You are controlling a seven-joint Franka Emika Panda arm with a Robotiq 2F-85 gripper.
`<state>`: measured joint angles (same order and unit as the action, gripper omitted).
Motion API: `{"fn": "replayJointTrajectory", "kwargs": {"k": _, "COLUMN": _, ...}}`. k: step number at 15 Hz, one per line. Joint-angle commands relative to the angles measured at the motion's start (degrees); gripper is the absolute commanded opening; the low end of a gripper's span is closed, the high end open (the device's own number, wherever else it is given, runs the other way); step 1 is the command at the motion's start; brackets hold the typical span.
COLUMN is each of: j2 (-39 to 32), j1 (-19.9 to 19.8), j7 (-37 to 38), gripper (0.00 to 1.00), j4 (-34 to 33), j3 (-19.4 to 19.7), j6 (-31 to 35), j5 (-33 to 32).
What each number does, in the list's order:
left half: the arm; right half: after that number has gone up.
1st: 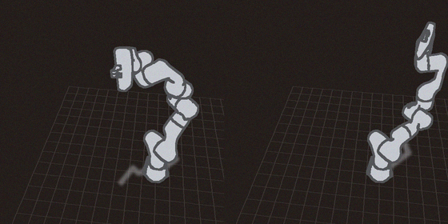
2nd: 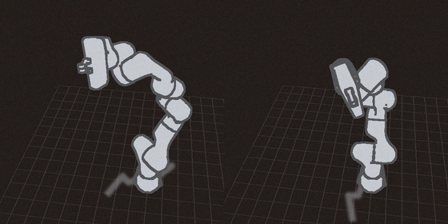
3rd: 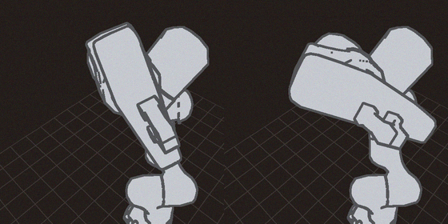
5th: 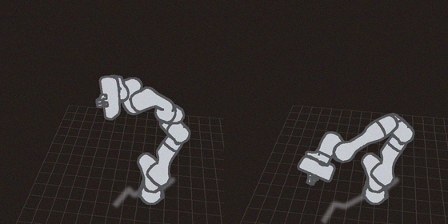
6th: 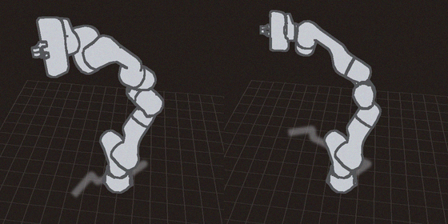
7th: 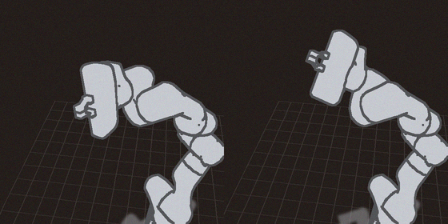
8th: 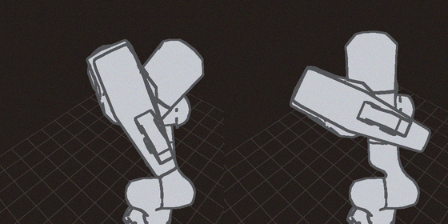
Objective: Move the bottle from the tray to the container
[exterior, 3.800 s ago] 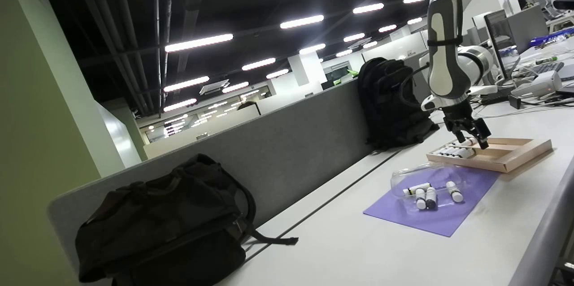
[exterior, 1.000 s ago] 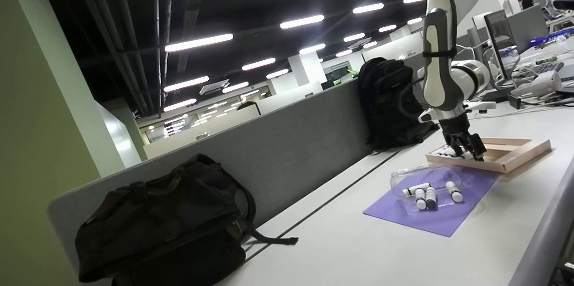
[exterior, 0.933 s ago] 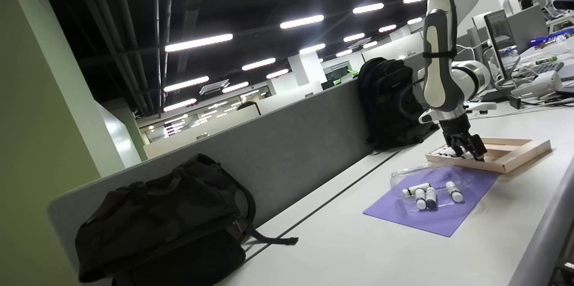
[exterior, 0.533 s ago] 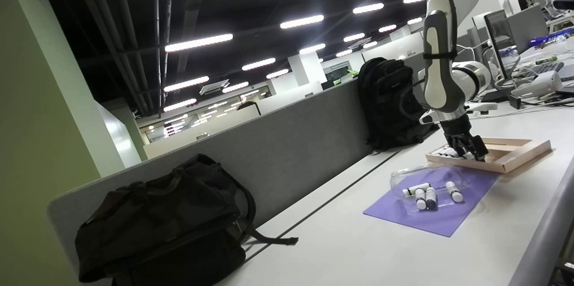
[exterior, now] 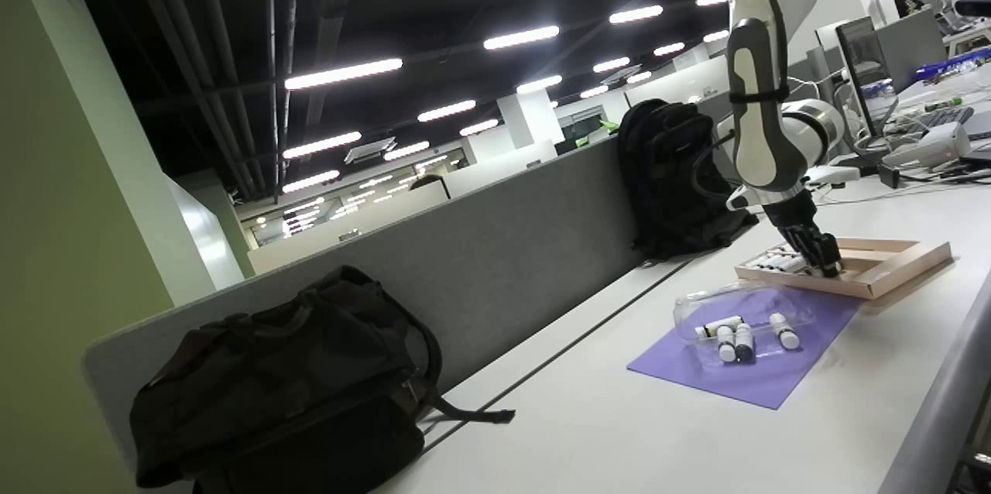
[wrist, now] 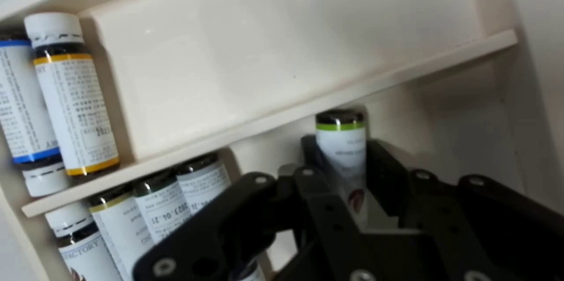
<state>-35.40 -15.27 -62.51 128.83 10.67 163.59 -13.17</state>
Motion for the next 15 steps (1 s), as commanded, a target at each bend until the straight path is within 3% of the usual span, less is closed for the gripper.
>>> {"fn": "replayJointTrajectory", "kwargs": {"k": 1, "j2": 1.73, "j1": 2.93, "j7": 6.28, "gripper": 0.05, "j4": -0.18, "j3": 3.22, "j6": -3.14, "j5": -3.22}}
{"fn": "replayJointTrajectory", "kwargs": {"k": 9, "j2": 15.35, "j1": 4.28, "j7": 6.66, "gripper": 0.07, "j4": 1.29, "j3": -0.28, "j6": -9.25, "j5": -4.29}}
{"fn": "replayJointTrajectory", "kwargs": {"k": 15, "j2": 18.61, "j1": 7.45, "j7": 3.98, "gripper": 0.07, "j4": 0.06, "j3": -8.72, "j6": -16.64, "j5": -0.94}}
